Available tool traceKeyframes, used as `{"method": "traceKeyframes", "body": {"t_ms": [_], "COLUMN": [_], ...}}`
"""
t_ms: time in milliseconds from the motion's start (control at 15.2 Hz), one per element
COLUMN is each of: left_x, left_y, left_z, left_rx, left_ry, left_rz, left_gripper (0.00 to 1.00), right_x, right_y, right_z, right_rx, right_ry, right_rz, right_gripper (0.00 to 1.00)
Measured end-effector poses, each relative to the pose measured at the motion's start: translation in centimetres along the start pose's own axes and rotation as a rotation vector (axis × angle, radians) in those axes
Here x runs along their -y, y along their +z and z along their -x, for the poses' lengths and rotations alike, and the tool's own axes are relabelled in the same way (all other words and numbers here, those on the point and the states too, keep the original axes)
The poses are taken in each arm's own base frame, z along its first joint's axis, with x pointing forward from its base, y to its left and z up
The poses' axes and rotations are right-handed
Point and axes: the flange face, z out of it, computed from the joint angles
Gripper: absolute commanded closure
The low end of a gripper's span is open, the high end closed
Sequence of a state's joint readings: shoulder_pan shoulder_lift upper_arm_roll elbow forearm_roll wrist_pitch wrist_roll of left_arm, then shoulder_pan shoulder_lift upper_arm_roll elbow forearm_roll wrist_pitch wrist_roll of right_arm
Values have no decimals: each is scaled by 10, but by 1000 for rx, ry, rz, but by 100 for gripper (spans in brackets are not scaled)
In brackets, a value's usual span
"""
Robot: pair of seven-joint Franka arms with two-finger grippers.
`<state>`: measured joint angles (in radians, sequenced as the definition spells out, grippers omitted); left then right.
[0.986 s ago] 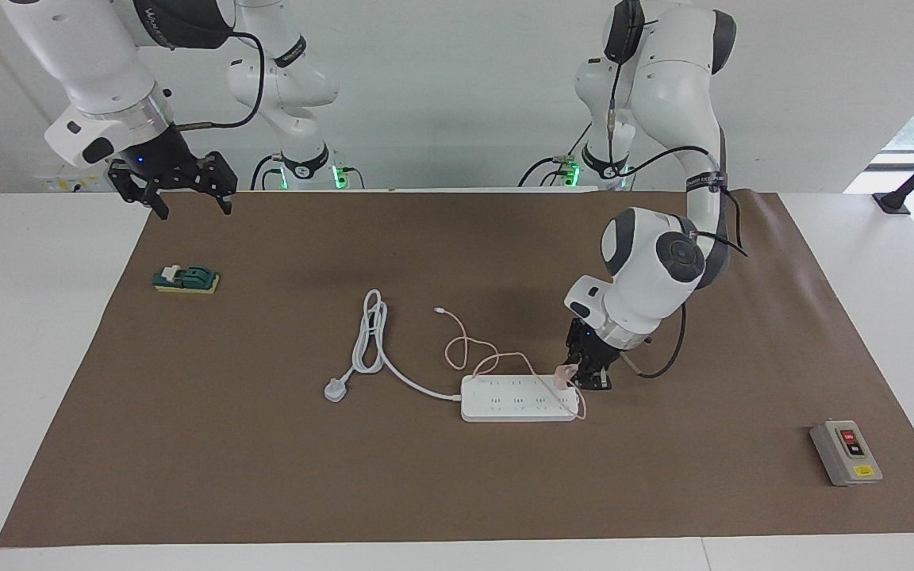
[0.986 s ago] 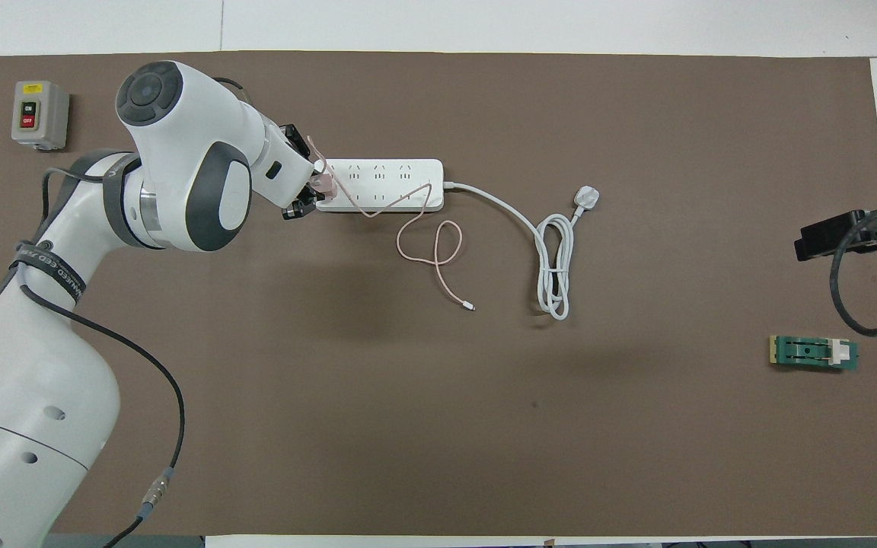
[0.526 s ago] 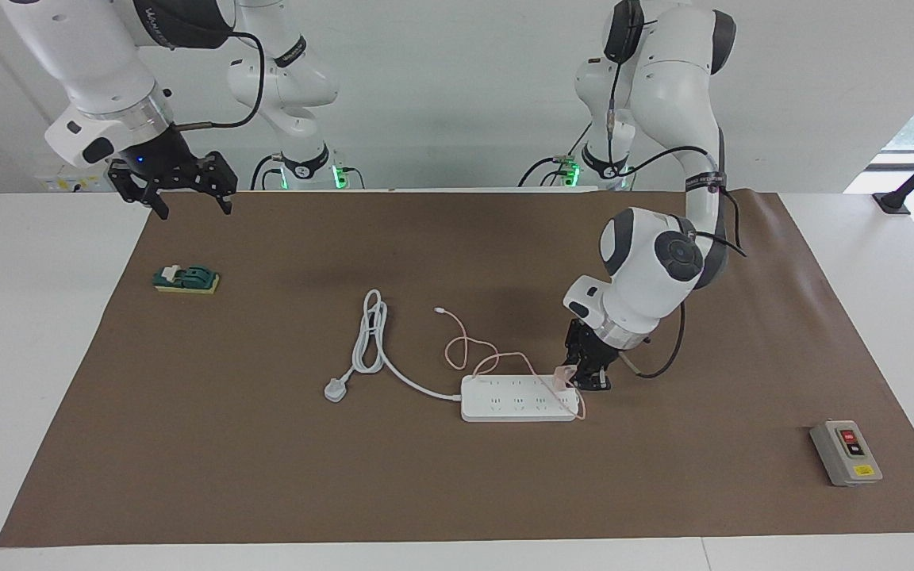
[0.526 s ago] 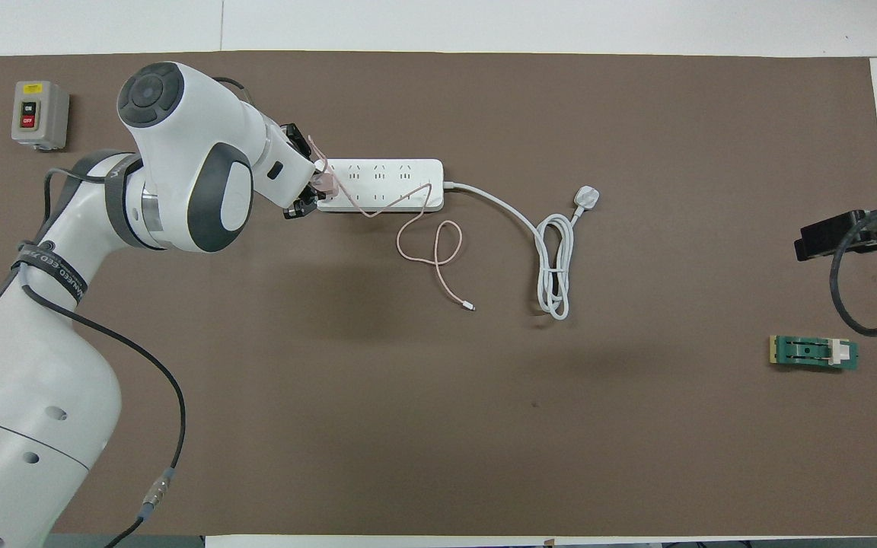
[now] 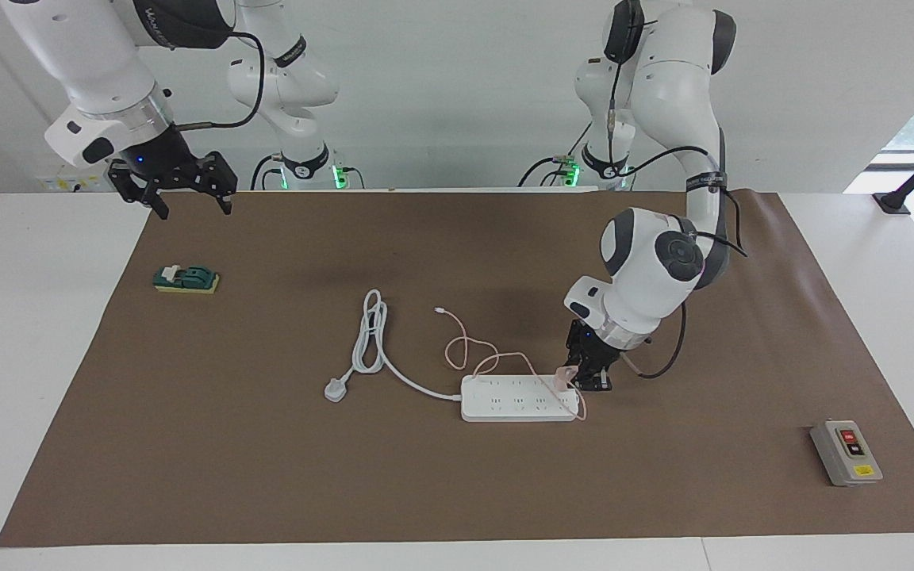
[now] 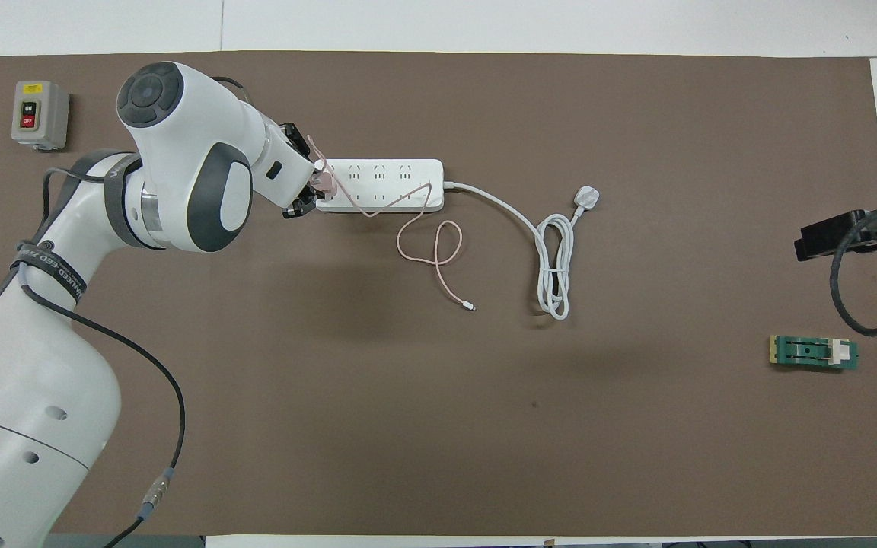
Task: Plug charger into power strip
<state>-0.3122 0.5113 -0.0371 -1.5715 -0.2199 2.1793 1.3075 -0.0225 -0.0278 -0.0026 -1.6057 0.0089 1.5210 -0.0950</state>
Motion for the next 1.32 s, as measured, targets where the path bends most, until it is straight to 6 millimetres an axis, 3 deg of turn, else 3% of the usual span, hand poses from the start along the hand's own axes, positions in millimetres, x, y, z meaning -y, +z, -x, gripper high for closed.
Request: {"method": "traceKeyframes", "body": {"t_ms": [1315], "left_x": [-2], "left_y": [0], "left_z": [-1], "left_rx": [1], "left_ry": [3], "left_rz": [4], "left_gripper": [100], "right_x": [0], "right_y": [0], "right_z": [0], "right_rx": [0], "right_ry": [0], "right_rz": [0], "right_gripper": [0]}}
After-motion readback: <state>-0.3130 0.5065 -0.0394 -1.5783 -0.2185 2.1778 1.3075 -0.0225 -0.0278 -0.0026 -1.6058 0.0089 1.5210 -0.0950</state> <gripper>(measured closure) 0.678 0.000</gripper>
